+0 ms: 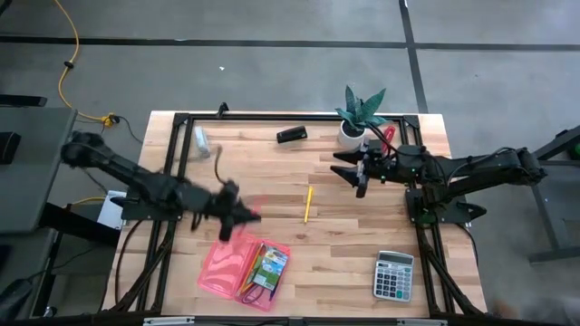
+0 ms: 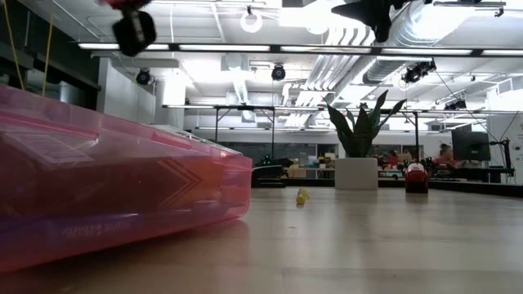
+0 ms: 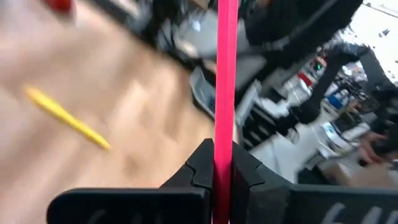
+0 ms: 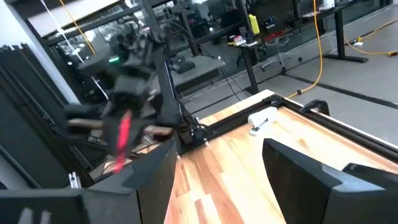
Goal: Pack school essentials
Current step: Put the pink pencil into the supply box
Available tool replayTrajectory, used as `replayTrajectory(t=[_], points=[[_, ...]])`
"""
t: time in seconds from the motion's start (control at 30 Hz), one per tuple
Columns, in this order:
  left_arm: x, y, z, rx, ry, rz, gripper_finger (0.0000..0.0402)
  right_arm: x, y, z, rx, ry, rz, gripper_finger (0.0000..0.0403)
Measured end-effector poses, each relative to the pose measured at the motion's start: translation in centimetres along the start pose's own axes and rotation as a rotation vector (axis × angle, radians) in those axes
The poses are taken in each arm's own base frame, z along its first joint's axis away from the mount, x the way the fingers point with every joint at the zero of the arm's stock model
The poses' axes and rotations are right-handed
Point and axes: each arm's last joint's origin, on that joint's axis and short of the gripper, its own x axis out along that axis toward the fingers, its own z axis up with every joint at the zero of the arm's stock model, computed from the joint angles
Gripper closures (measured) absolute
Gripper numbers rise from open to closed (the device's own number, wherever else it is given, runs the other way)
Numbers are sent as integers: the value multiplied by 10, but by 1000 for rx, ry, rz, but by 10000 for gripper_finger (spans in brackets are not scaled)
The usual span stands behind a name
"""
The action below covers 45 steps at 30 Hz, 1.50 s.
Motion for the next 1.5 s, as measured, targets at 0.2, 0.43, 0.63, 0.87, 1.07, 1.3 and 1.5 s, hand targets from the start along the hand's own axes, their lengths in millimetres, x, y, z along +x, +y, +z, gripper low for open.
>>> replayTrajectory(t=[0.2,0.43,0.63,0.87,1.07,1.3,1.5], points=[[27,-52,-56,-332,163,47,401,0,-2,-5,-8,46,-17,171],[54,-73,-112,-638,329,298,401,0,-3,-9,-19,89,-34,171],[76,-69,-129,-754,358,388,401,-1,-4,-11,-34,116,-43,171],[87,-62,-134,-752,371,427,401,-1,-5,-14,-39,140,-52,171],[86,-62,-133,-735,373,425,396,-1,-6,-14,-37,146,-54,171],[86,-61,-133,-727,377,437,371,-1,-6,-14,-37,147,-55,171],[85,-60,-134,-721,378,444,347,-1,-6,-14,-27,147,-56,171]])
